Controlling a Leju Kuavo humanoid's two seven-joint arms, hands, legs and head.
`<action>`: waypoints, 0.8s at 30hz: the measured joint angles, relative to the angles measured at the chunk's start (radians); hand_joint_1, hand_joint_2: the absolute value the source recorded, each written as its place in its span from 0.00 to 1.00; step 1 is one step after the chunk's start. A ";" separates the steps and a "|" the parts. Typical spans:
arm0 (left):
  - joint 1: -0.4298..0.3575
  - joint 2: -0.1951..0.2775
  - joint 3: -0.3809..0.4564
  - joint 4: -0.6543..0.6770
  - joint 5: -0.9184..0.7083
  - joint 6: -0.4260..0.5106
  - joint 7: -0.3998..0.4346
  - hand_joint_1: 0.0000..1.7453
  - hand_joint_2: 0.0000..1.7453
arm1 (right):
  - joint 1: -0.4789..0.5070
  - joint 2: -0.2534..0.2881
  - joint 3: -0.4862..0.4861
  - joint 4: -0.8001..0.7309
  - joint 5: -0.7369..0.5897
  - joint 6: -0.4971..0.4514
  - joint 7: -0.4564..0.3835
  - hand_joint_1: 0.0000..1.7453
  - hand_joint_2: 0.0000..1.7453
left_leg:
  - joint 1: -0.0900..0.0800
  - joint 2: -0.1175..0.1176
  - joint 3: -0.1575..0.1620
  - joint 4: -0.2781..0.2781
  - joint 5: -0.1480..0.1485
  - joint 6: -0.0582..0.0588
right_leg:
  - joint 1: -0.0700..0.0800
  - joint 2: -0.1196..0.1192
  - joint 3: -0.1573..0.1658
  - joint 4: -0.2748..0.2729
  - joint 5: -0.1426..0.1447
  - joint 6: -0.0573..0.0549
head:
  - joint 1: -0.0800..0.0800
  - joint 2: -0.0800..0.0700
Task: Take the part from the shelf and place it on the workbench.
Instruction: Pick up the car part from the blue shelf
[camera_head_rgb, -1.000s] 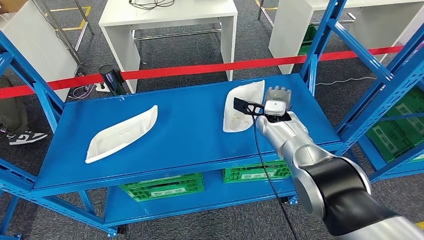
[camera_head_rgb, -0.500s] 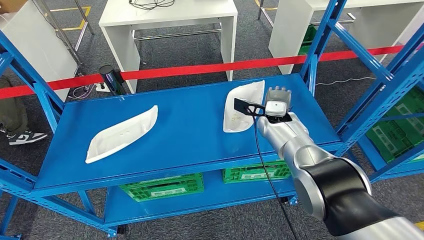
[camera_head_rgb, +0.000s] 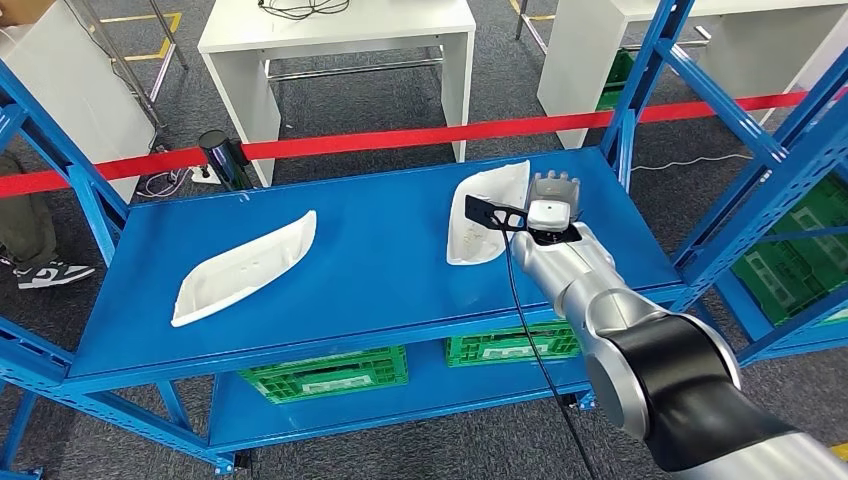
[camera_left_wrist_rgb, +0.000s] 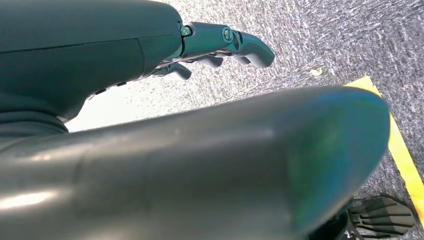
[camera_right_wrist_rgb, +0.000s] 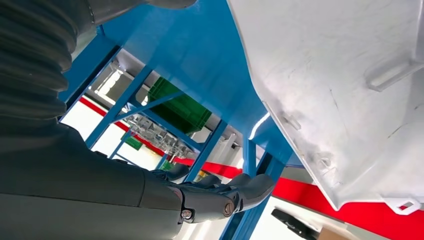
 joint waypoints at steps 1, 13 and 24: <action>0.000 0.000 0.000 0.000 0.000 0.000 0.001 0.00 0.00 | 0.000 0.000 0.000 0.000 0.000 0.000 0.000 0.00 1.00 | 0.000 0.000 0.000 0.000 0.000 0.000 | 0.000 0.000 0.000 0.000 0.000 0.000 | 0.000 0.000; -0.001 0.000 0.000 0.000 -0.003 0.000 0.002 0.00 0.00 | 0.000 0.001 0.000 0.000 0.016 0.001 -0.009 0.00 1.00 | 0.000 0.000 0.000 0.000 0.000 0.000 | 0.000 0.000 0.000 0.000 0.000 0.000 | 0.000 0.000; -0.003 0.000 0.000 0.000 -0.003 0.000 -0.004 0.00 0.00 | 0.000 0.034 0.000 0.000 0.039 -0.021 -0.048 0.00 1.00 | 0.000 0.000 0.000 0.000 0.000 0.000 | 0.000 0.000 0.001 0.000 0.000 0.000 | 0.000 0.000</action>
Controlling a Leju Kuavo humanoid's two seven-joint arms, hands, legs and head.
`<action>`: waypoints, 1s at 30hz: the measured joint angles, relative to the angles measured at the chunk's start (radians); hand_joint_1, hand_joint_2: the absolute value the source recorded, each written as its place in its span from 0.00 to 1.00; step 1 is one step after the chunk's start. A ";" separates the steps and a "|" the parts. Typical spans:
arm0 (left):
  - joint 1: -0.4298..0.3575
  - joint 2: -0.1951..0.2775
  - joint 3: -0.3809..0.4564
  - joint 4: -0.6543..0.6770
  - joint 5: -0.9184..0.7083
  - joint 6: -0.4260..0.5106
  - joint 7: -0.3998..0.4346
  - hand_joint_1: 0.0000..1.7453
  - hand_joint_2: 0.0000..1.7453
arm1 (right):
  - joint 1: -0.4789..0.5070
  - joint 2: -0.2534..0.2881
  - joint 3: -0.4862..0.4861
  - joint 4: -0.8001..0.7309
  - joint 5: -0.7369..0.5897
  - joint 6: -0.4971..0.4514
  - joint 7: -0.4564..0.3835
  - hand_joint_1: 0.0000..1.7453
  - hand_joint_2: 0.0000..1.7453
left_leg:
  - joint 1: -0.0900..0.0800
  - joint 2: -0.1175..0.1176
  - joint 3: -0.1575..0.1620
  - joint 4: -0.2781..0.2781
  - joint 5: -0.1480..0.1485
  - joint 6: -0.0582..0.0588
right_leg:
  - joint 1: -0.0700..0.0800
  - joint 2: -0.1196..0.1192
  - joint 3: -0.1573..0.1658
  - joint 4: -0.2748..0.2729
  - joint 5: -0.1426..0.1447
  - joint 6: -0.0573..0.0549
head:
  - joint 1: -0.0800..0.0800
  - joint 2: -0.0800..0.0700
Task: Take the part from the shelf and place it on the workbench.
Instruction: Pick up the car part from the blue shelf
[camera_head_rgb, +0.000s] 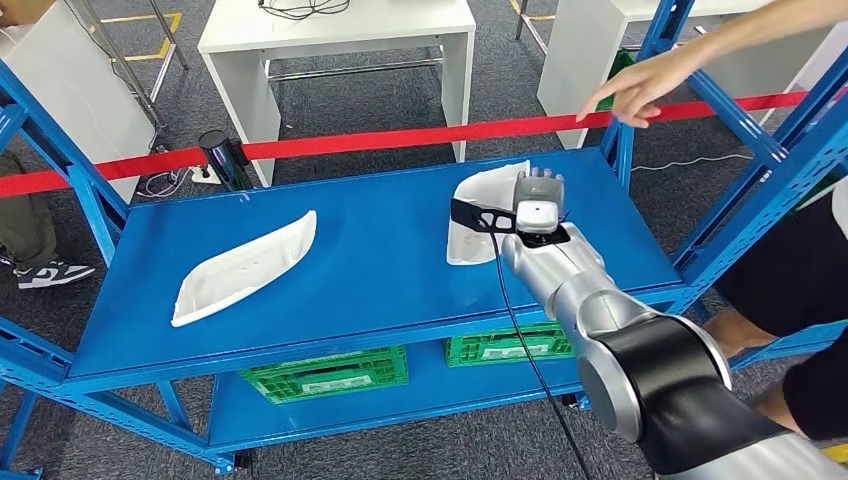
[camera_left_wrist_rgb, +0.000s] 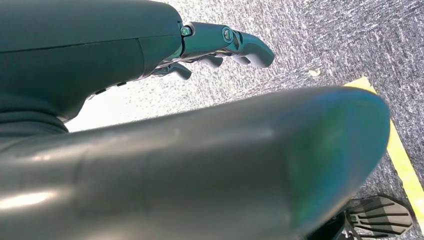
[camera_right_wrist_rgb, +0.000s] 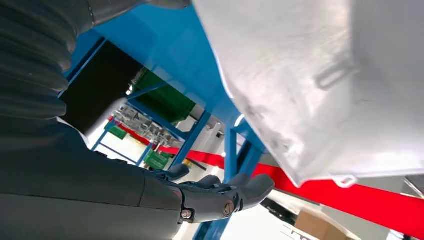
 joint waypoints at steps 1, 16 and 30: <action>0.000 0.000 0.000 0.000 0.000 0.000 0.000 0.00 0.00 | 0.000 0.003 0.000 0.000 0.000 -0.001 0.000 0.00 1.00 | 0.000 0.000 0.000 0.000 0.000 0.000 | 0.000 0.000 0.000 0.000 0.000 0.000 | 0.000 0.000; 0.000 0.000 0.001 0.000 0.008 0.000 -0.004 0.00 0.00 | -0.005 0.017 0.004 0.000 0.000 -0.005 0.000 0.00 1.00 | 0.000 0.000 0.001 0.000 0.000 0.000 | 0.000 0.000 0.000 -0.001 0.000 0.000 | 0.000 0.000; 0.000 0.000 0.008 0.000 0.015 0.000 -0.002 0.00 0.00 | -0.004 0.011 0.005 0.000 -0.001 -0.016 -0.015 0.00 1.00 | 0.000 0.000 0.006 0.000 0.000 0.001 | 0.000 0.000 0.000 -0.001 0.000 0.000 | 0.000 0.000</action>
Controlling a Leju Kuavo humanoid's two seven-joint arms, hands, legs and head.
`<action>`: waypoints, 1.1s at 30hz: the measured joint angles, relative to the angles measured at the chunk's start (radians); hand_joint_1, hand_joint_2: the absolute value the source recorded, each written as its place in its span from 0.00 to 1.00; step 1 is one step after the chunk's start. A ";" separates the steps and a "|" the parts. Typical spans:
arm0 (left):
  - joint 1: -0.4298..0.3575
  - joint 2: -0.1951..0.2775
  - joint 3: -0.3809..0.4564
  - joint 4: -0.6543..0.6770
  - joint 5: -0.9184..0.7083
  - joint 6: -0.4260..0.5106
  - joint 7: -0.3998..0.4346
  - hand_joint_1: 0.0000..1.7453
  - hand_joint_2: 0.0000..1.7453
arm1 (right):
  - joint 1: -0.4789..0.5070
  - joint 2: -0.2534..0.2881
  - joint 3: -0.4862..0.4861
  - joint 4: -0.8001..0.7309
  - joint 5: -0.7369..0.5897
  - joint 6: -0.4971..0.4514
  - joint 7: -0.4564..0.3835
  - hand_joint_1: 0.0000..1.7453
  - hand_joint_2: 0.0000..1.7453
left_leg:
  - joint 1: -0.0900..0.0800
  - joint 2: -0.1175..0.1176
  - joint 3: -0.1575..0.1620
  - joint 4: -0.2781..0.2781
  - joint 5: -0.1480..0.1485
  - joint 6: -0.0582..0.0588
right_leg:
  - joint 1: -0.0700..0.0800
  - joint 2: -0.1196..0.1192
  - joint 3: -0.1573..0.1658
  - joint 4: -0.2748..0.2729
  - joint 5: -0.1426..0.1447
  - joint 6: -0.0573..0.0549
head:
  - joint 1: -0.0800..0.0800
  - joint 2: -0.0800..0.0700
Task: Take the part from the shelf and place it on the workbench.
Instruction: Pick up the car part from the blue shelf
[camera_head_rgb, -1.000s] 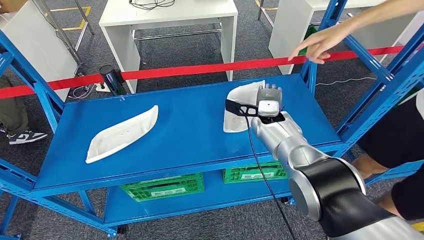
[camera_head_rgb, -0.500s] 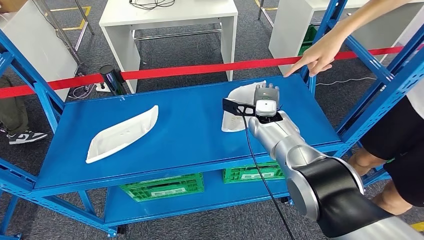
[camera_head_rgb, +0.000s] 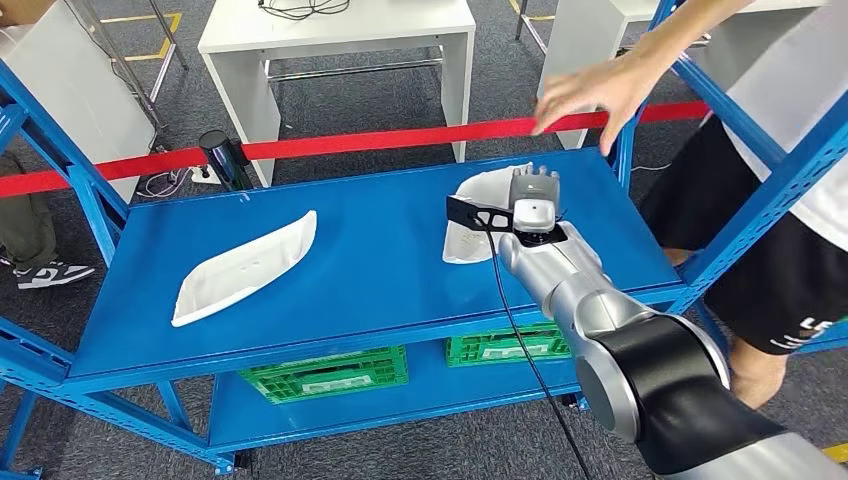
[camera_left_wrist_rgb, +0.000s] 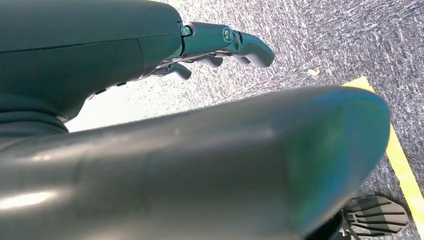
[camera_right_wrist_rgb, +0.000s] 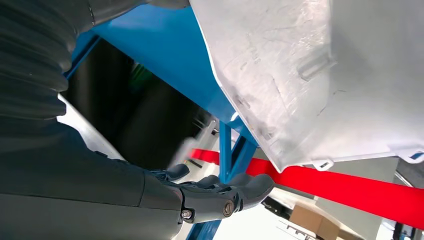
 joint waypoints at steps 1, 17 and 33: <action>0.000 0.000 0.000 0.000 0.002 0.000 0.000 0.00 0.00 | 0.000 0.000 0.001 0.000 0.000 -0.002 -0.002 0.00 1.00 | 0.000 0.000 0.000 0.000 0.000 0.000 | 0.000 0.000 0.000 0.000 0.000 0.000 | 0.000 0.000; 0.020 -0.019 0.031 0.003 0.025 0.000 0.005 0.00 0.00 | 0.002 0.024 0.066 0.000 0.001 -0.003 -0.036 0.00 1.00 | 0.000 0.001 -0.007 0.000 0.000 0.000 | 0.000 0.001 -0.001 0.000 0.000 0.000 | 0.000 0.000; 0.031 -0.027 0.032 0.006 0.014 0.000 0.014 0.00 0.00 | 0.016 0.034 0.089 0.000 -0.004 -0.007 -0.033 0.00 1.00 | 0.000 -0.001 0.000 0.000 0.001 0.001 | 0.000 -0.002 0.000 -0.001 0.000 0.000 | 0.000 0.000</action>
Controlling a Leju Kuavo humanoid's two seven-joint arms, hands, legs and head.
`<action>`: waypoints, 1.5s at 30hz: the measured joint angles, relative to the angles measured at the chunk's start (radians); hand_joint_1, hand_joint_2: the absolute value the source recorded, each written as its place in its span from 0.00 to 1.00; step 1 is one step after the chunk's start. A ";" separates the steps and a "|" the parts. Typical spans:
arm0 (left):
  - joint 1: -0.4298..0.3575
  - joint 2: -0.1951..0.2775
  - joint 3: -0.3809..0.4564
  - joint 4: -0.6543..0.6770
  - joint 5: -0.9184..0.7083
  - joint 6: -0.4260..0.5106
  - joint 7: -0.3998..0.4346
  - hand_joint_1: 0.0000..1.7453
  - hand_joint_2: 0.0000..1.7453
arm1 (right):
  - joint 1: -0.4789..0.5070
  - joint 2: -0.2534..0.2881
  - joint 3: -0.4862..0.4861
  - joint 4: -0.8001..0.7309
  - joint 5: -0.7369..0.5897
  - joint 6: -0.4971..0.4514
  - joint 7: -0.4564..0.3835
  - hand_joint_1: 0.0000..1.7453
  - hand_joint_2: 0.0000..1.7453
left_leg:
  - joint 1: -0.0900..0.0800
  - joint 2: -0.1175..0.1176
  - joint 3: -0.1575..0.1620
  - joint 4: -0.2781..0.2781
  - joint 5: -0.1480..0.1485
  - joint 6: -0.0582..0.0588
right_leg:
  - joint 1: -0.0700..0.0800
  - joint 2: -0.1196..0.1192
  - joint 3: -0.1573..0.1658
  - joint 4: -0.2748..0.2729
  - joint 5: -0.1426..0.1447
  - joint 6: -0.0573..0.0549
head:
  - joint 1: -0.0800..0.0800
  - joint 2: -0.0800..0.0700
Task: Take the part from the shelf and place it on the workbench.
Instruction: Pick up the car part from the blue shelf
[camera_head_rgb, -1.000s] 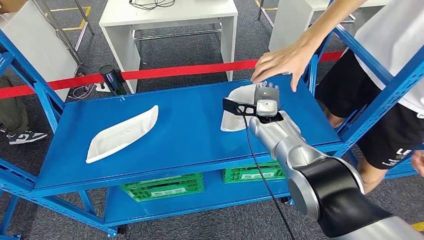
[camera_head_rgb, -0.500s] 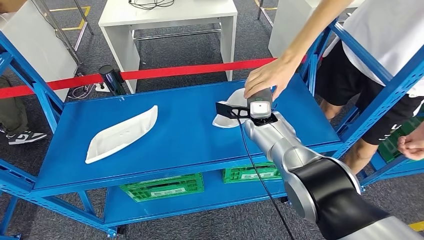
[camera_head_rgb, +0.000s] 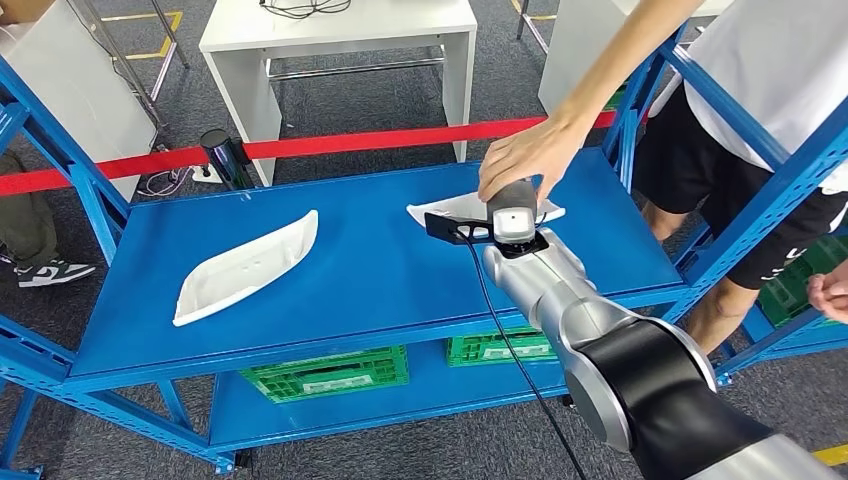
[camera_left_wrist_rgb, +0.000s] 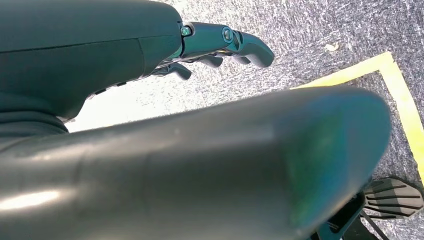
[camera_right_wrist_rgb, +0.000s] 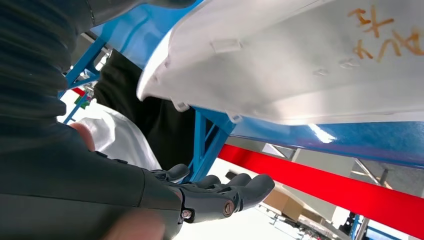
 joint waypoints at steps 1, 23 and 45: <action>-0.001 0.000 0.000 0.000 -0.002 0.000 0.000 0.00 0.00 | 0.000 0.000 0.000 0.000 -0.003 0.000 0.002 0.00 1.00 | 0.000 0.000 0.000 0.000 0.000 0.000 | 0.000 0.000 0.000 0.000 0.000 0.000 | 0.000 0.000; -0.011 0.001 0.000 -0.001 -0.013 0.000 -0.006 0.00 0.00 | 0.002 -0.038 -0.028 0.000 -0.035 -0.008 0.050 0.00 1.00 | 0.000 0.000 0.001 0.000 0.000 0.000 | 0.000 0.001 0.000 0.000 0.000 0.001 | 0.000 0.000; -0.017 0.010 0.000 -0.003 -0.020 0.000 -0.017 0.00 0.00 | 0.055 -0.043 -0.092 0.000 -0.091 -0.054 0.051 0.00 1.00 | 0.000 0.000 0.001 0.000 0.000 0.000 | 0.000 0.001 0.000 0.000 0.001 0.001 | 0.000 0.000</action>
